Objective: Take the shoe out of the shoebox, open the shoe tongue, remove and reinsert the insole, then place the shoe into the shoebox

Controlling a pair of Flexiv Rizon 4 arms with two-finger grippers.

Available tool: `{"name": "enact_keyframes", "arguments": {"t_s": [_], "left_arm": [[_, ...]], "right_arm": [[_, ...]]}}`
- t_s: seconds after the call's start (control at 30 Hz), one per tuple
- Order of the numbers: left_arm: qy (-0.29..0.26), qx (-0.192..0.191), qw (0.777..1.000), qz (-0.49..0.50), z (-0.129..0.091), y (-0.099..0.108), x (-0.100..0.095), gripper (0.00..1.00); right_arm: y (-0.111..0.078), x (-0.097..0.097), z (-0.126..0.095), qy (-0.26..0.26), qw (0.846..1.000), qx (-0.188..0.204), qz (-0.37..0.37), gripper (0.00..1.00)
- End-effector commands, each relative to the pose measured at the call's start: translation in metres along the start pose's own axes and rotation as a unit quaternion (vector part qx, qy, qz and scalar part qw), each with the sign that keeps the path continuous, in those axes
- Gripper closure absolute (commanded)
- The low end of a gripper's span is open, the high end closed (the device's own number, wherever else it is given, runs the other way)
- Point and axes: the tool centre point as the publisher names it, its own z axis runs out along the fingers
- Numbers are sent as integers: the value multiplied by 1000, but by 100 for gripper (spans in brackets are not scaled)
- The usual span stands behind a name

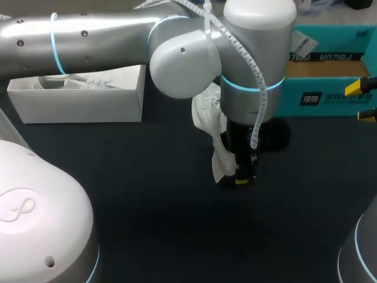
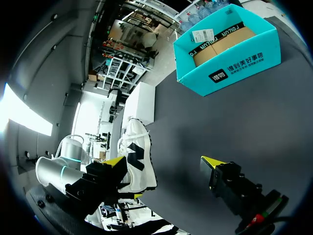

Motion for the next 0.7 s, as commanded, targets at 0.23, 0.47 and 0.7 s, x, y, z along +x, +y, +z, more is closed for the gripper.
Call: {"name": "enact_keyframes", "arguments": {"t_s": [0.23,0.47,0.7], "left_arm": [[-46,-16,998,-27,-54,-1,7,100],[-46,-16,998,-27,-54,-1,7,100],[-46,-16,998,-27,-54,-1,7,100]], "right_arm": [[-1,0,1,-2,1000,0,1,0],[-1,0,1,-2,1000,0,1,0],[-1,0,1,-2,1000,0,1,0]]}}
